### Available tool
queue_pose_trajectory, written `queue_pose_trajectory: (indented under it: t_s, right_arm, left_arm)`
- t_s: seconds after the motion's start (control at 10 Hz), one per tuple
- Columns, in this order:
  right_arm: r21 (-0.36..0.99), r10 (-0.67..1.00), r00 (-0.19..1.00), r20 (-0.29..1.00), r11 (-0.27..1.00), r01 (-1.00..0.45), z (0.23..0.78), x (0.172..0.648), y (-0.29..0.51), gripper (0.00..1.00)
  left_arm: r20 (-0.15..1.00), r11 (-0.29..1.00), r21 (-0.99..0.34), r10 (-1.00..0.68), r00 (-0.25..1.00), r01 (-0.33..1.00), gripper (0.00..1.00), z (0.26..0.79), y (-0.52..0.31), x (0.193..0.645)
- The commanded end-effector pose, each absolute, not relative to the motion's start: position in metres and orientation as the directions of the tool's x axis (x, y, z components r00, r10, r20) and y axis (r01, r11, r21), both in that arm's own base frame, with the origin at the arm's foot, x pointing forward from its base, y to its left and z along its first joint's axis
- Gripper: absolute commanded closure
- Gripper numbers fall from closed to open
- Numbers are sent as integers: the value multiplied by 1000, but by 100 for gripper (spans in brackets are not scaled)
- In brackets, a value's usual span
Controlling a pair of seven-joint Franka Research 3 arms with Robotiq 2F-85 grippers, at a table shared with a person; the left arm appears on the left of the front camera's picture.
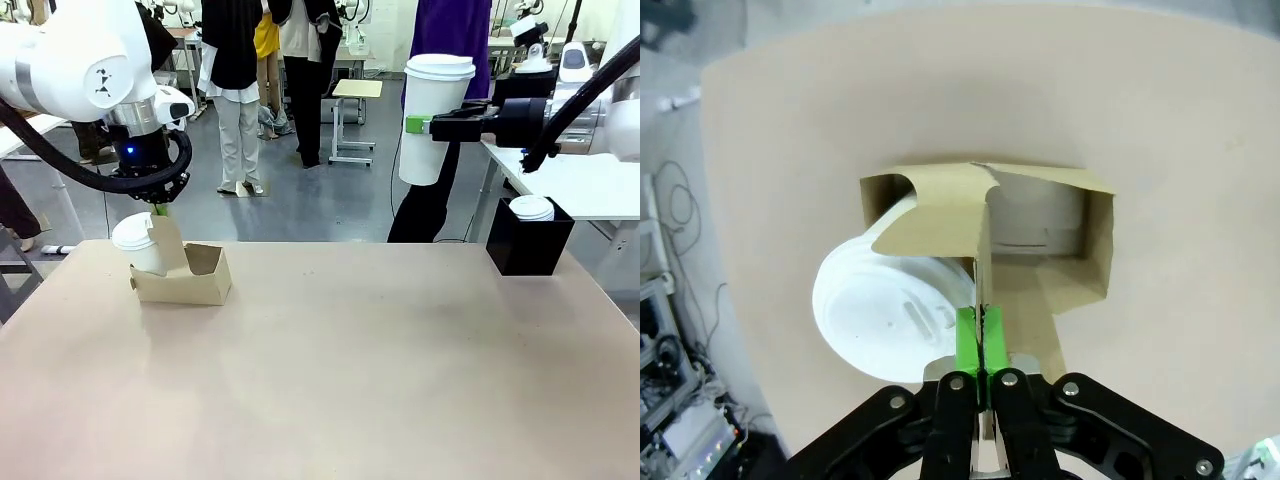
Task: Pour a drink into a cup and package it in a carrier.
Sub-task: Position the Cup Carrier in the center of the table.
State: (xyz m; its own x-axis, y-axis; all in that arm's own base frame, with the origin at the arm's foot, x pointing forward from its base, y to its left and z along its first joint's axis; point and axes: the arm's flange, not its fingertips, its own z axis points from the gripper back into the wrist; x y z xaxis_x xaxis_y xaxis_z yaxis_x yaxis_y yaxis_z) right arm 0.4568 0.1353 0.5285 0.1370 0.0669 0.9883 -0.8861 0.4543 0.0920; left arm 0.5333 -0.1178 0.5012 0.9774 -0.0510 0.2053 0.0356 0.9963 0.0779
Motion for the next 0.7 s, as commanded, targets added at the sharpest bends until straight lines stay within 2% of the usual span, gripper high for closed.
queue_pose_trajectory:
  t_s: [0.0,0.2,0.3,0.6]
  right_arm:
    - [84,73,133,988,467,-880,531,455,137,19]
    - [84,73,133,988,467,-880,531,455,137,19]
    - [84,73,133,988,467,-880,531,455,137,19]
    - [84,73,133,988,467,-880,531,455,137,19]
  left_arm:
    - [254,998,66,-31,967,14,100,503,-118,536]
    - [222,997,74,-49,974,34,99,504,-118,535]
    - [235,996,87,-16,972,-5,99,512,-120,530]
    - [268,994,93,38,963,-65,99,565,-138,502]
